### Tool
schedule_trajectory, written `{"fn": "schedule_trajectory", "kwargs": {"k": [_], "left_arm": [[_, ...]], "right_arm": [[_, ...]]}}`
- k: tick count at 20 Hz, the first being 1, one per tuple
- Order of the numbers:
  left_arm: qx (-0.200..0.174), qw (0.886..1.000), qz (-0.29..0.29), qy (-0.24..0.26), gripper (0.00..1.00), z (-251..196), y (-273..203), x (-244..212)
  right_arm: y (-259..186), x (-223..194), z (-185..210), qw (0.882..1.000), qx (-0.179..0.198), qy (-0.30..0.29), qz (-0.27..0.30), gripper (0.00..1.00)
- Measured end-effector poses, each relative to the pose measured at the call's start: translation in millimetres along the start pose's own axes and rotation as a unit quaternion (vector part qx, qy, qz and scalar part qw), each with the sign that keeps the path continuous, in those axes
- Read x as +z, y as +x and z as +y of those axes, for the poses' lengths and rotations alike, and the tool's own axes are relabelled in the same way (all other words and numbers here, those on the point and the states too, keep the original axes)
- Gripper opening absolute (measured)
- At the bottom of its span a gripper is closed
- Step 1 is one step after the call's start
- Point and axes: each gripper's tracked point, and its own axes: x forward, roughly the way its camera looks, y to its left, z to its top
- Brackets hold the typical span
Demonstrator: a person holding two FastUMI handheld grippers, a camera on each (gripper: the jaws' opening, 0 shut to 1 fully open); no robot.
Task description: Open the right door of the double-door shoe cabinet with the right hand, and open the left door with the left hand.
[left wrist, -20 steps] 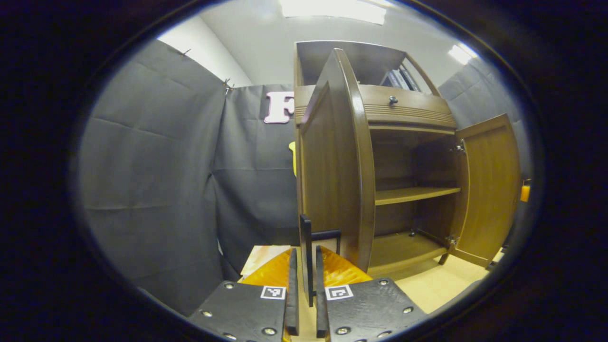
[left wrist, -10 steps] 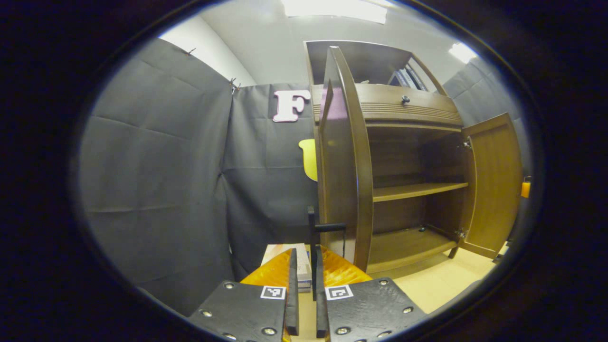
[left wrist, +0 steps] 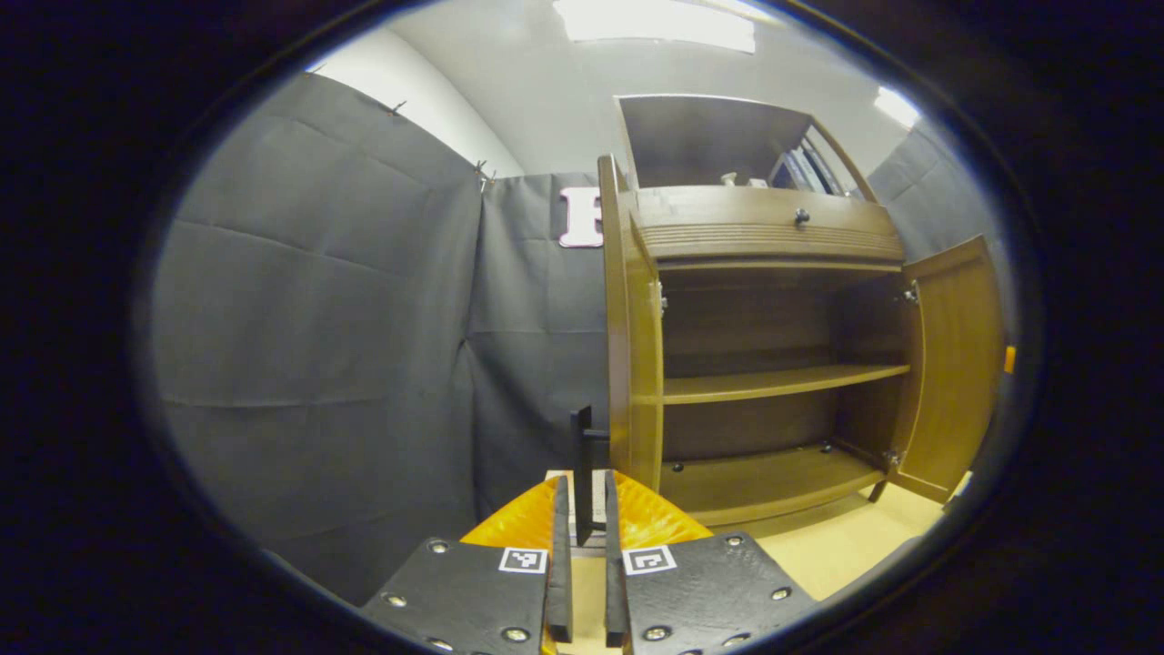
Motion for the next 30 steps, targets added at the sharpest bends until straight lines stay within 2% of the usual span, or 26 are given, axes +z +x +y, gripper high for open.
{"fn": "schedule_trajectory", "kwargs": {"k": [1,2,7,9,10,12,15,19,23,25,26,29,30], "left_arm": [[0.0,1.0,0.0,0.004,0.18,-3,-11,2],[-0.003,1.0,0.001,0.006,0.18,-7,-20,6],[-0.023,1.0,0.0,0.003,0.18,-37,-61,21],[-0.028,1.0,-0.002,0.003,0.18,-44,-75,28],[-0.031,1.0,-0.004,0.003,0.18,-47,-83,31],[-0.035,0.999,-0.005,0.002,0.18,-51,-96,35],[-0.036,0.999,0.001,0.006,0.18,-50,-112,34],[-0.03,0.999,-0.005,0.009,0.16,-41,-127,38],[-0.021,1.0,-0.007,0.011,0.18,-31,-136,40],[-0.017,1.0,-0.012,0.017,0.27,-26,-140,43],[-0.017,1.0,-0.012,0.018,0.31,-26,-141,43],[-0.019,1.0,-0.013,0.018,0.33,-27,-146,42],[-0.021,1.0,-0.014,0.015,0.45,-28,-148,42]], "right_arm": [[-5,2,-2,1.0,0.002,0.002,0.0,0.92],[-11,2,-4,1.0,0.004,0.005,-0.001,0.95],[-38,7,-21,1.0,-0.002,0.003,-0.008,0.92],[-48,8,-27,1.0,-0.005,0.003,-0.009,0.99],[-53,10,-30,1.0,-0.006,0.004,-0.01,0.95],[-60,12,-33,1.0,-0.008,0.002,-0.013,0.99],[-70,16,-36,1.0,-0.014,-0.002,-0.019,0.92],[-79,18,-39,1.0,-0.021,-0.002,-0.022,0.95],[-84,18,-36,1.0,-0.021,0.001,-0.023,0.95],[-84,18,-34,1.0,-0.02,0.001,-0.024,0.95],[-85,18,-34,1.0,-0.019,0.001,-0.025,0.92],[-88,17,-33,1.0,-0.019,0.002,-0.025,0.92],[-88,17,-33,1.0,-0.018,0.003,-0.024,0.95]]}}
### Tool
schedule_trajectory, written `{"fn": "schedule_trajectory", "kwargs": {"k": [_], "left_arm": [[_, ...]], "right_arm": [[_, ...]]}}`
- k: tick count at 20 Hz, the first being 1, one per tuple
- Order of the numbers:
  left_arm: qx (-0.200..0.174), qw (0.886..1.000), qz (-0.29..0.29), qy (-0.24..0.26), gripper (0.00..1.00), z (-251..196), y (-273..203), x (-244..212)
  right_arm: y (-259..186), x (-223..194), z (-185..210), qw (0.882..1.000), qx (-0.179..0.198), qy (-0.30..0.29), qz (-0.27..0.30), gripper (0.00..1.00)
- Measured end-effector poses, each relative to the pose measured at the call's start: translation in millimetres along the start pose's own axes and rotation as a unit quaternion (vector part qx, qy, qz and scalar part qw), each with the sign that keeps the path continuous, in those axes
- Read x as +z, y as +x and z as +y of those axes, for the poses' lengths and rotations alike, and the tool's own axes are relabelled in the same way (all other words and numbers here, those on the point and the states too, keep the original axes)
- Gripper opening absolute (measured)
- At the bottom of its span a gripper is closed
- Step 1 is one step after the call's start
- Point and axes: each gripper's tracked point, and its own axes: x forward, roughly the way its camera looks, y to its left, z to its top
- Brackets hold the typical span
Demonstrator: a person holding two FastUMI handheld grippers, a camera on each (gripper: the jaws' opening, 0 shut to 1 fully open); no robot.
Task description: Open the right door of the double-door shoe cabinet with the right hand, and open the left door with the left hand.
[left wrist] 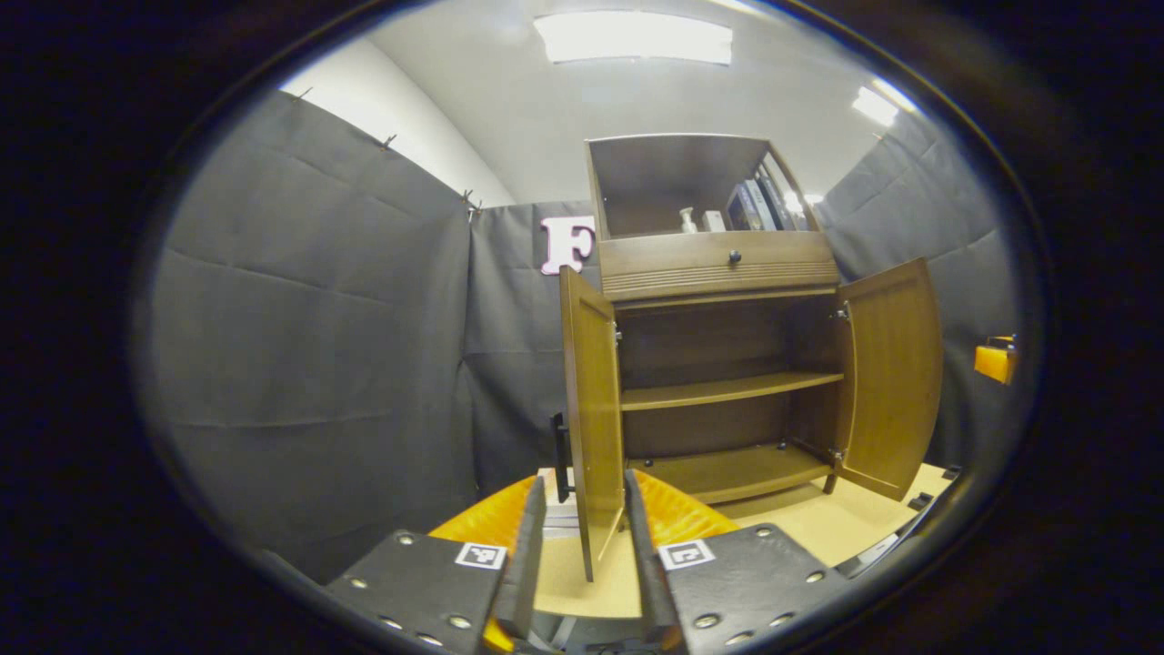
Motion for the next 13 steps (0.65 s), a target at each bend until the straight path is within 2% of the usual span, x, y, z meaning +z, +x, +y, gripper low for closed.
{"fn": "schedule_trajectory", "kwargs": {"k": [4,5,7,13], "left_arm": [[0.005,1.0,-0.003,-0.002,0.92,0,-3,2],[0.006,1.0,-0.005,-0.002,0.93,0,-3,1],[0.007,1.0,-0.01,-0.005,0.93,0,-3,4],[0.008,1.0,-0.022,0.002,0.93,-1,-11,15]], "right_arm": [[-3,5,-4,1.0,-0.004,0.001,-0.001,0.95],[-5,5,-5,1.0,-0.005,0.0,-0.002,0.92],[-7,6,-6,1.0,-0.006,0.0,-0.003,0.95],[-9,9,-9,1.0,-0.01,-0.001,-0.008,0.95]]}}
